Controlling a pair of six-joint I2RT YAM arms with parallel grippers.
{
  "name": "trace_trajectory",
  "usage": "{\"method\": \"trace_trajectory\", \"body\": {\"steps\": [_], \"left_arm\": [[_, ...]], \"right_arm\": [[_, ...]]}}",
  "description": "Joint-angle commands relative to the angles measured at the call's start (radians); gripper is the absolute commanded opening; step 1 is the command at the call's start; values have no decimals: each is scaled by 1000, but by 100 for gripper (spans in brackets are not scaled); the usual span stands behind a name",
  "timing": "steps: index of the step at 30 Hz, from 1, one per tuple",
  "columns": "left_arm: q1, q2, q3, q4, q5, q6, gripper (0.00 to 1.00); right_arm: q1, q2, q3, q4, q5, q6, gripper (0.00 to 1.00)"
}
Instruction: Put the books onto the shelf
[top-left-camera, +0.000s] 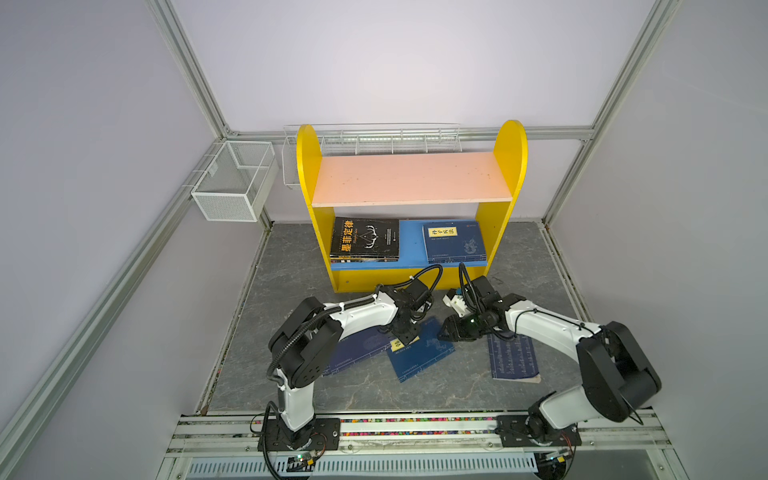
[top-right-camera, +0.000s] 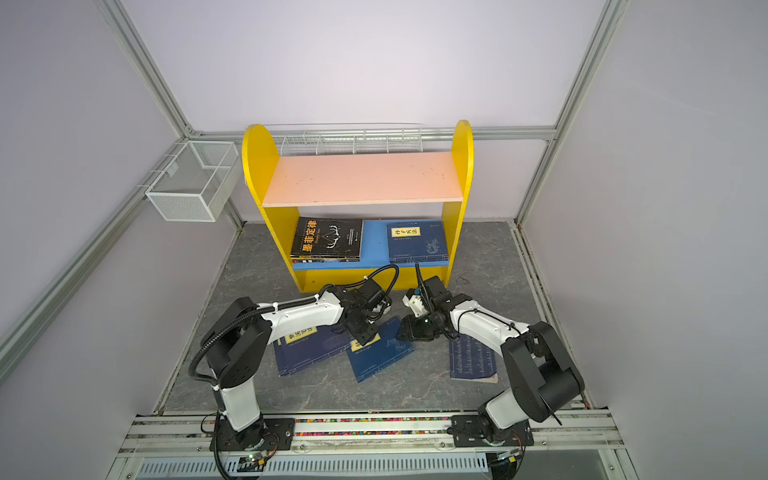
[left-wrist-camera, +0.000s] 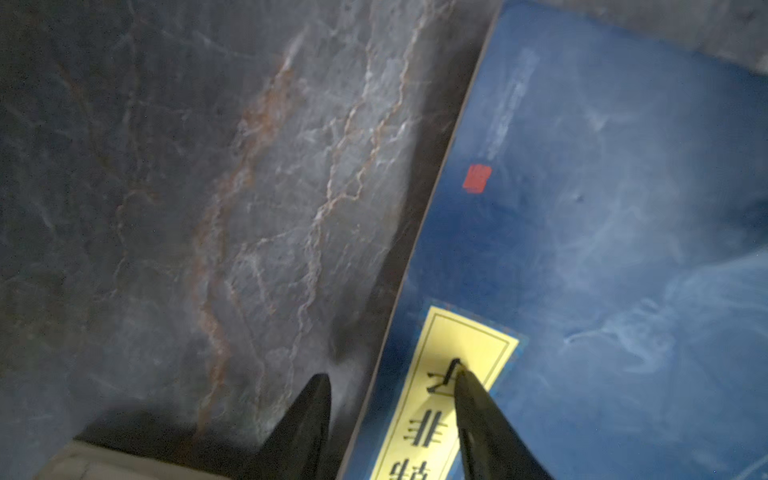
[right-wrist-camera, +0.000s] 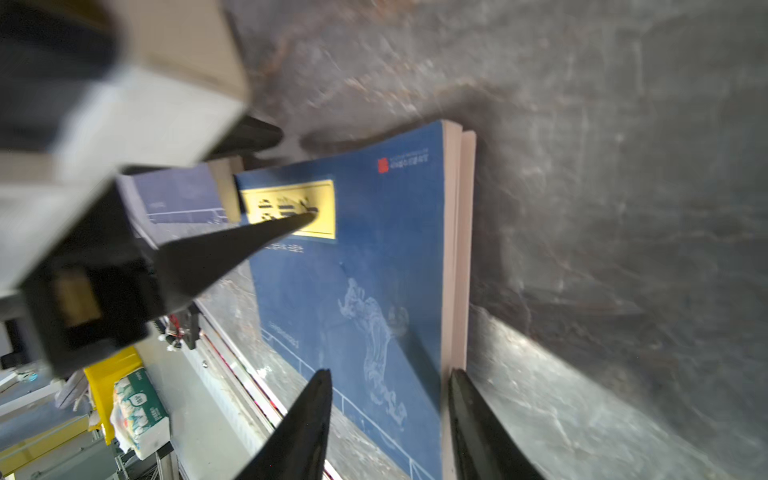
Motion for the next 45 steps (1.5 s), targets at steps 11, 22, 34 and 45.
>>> {"method": "trace_trajectory", "body": {"steps": [11,22,34,45], "left_arm": [[33,18,-50,29,76,-34,50],[72,-22,-57,69,149,-71,50],[130,-159,-58,198,230,-177,62],[150,-143,-100,164,237,-180,64]], "right_arm": [[12,25,44,86,-102,-16,18],[7,0,44,96,-65,-4,7],[-155,-135,-47,147,138,114,7],[-196,-164,-79,150,198,138,6]]}}
